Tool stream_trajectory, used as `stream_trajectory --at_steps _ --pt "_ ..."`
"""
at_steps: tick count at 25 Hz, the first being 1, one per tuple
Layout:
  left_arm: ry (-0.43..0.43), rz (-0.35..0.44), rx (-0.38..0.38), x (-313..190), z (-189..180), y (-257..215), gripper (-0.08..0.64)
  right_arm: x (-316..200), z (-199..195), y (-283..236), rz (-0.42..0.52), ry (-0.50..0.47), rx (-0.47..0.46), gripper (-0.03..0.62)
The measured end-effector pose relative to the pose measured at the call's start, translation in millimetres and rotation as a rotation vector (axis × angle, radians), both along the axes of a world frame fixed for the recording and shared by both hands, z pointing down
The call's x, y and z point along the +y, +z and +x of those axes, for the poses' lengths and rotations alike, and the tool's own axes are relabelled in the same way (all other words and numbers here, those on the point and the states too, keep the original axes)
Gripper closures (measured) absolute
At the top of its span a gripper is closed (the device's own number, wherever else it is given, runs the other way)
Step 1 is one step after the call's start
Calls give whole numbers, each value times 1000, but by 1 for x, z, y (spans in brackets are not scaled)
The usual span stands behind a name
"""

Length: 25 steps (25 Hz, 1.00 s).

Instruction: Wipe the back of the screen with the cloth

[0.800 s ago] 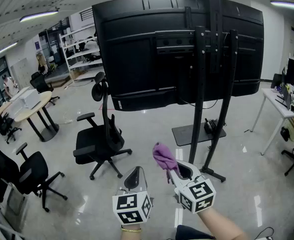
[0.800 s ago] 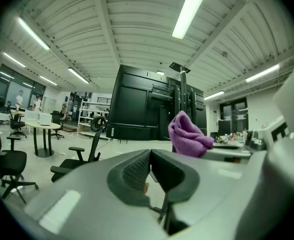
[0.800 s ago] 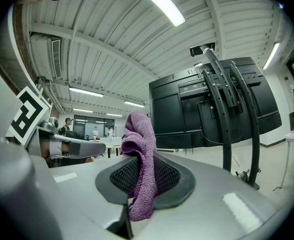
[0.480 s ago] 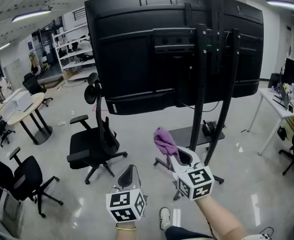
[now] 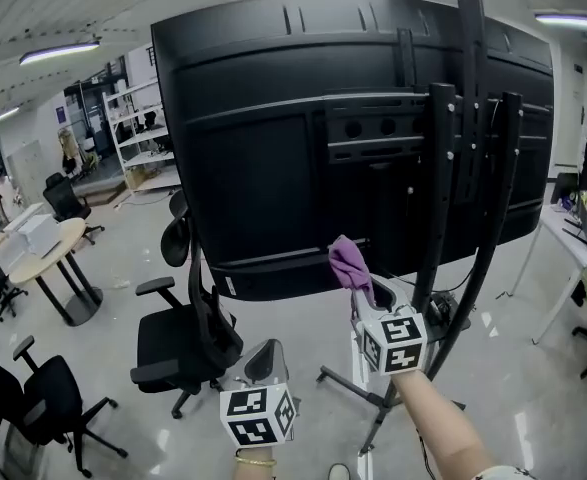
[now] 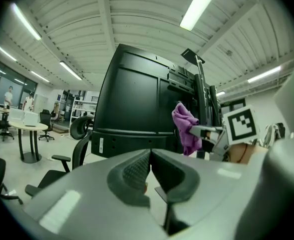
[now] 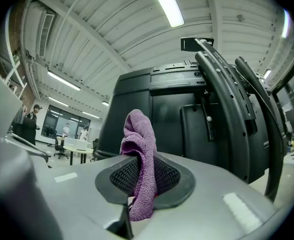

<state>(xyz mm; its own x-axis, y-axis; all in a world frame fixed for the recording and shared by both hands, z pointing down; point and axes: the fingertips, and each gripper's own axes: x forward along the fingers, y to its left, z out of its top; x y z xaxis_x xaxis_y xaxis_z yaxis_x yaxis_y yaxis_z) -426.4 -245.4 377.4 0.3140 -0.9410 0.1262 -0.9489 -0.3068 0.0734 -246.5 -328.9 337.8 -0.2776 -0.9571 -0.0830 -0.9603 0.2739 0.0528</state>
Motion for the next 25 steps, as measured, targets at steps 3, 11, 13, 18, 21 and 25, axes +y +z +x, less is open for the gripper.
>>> stream_trajectory --at_steps 3,11,13,18,21,25 --pt "11 22 -10 -47 2 -10 552 -58 20 -8 4 77 4 540" --pt "6 21 19 -126 -5 -18 552 -134 47 -14 20 208 -19 540" --pt "2 15 19 -131 -8 -16 552 -133 25 -10 9 157 -8 540" --pt "-40 -15 10 -132 -24 -2 552 -124 -64 9 -20 -44 87 540" --pt "-78 -33 16 -127 -40 5 552 -115 -120 14 -34 -173 143 540" --pt "-136 -49 21 -120 -64 11 552 -104 -186 19 -55 -322 212 540"
